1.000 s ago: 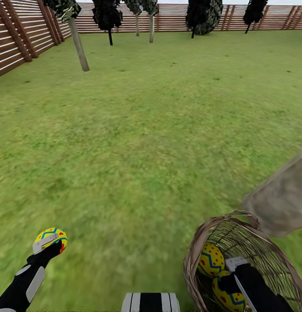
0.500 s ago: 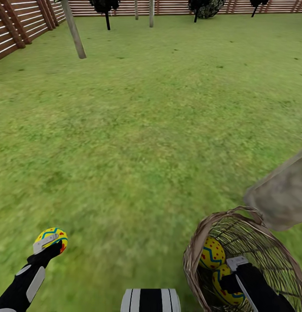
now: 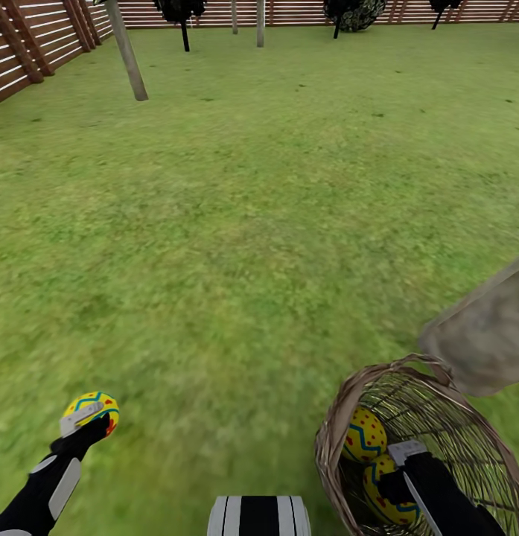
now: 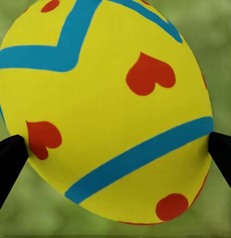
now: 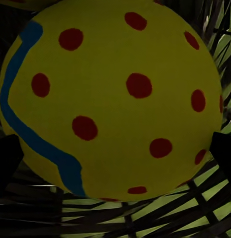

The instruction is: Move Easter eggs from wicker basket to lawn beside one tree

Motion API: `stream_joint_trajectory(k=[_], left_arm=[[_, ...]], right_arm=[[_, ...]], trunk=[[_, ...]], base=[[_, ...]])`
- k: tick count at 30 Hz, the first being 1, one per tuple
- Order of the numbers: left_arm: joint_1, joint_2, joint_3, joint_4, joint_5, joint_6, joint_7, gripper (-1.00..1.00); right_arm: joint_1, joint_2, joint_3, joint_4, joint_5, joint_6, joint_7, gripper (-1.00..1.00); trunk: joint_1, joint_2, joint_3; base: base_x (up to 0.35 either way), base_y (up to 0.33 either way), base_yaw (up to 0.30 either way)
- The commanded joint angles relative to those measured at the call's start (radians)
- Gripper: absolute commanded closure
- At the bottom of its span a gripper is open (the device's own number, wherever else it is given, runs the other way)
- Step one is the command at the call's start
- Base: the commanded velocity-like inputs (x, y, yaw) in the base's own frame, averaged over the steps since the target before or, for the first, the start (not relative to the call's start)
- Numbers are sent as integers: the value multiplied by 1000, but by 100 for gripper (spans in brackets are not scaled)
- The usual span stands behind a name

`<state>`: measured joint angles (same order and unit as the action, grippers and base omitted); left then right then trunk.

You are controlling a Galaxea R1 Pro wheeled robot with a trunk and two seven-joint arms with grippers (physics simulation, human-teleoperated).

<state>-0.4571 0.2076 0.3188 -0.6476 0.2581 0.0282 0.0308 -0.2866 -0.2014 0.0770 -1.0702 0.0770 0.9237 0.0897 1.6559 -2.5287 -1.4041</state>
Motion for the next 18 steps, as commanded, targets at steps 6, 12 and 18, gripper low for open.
stream_joint_trajectory(k=[6, 12, 18], left_arm=[[0, -2, -1, -1, 10, 4, 4, 100], [0, -4, -1, -1, 10, 4, 4, 100], [0, -10, -1, -1, 9, 2, 3, 100]], right_arm=[[0, -5, 1, 5, 7, 3, 8, 100], [0, -2, 1, 7, 7, 4, 7, 100], [0, -4, 1, 7, 7, 4, 8, 100]], trunk=[[0, 0, -1], [0, 0, -1], [0, 0, -1]], base=[[0, 0, 0], [0, 0, 0], [0, 0, 0]])
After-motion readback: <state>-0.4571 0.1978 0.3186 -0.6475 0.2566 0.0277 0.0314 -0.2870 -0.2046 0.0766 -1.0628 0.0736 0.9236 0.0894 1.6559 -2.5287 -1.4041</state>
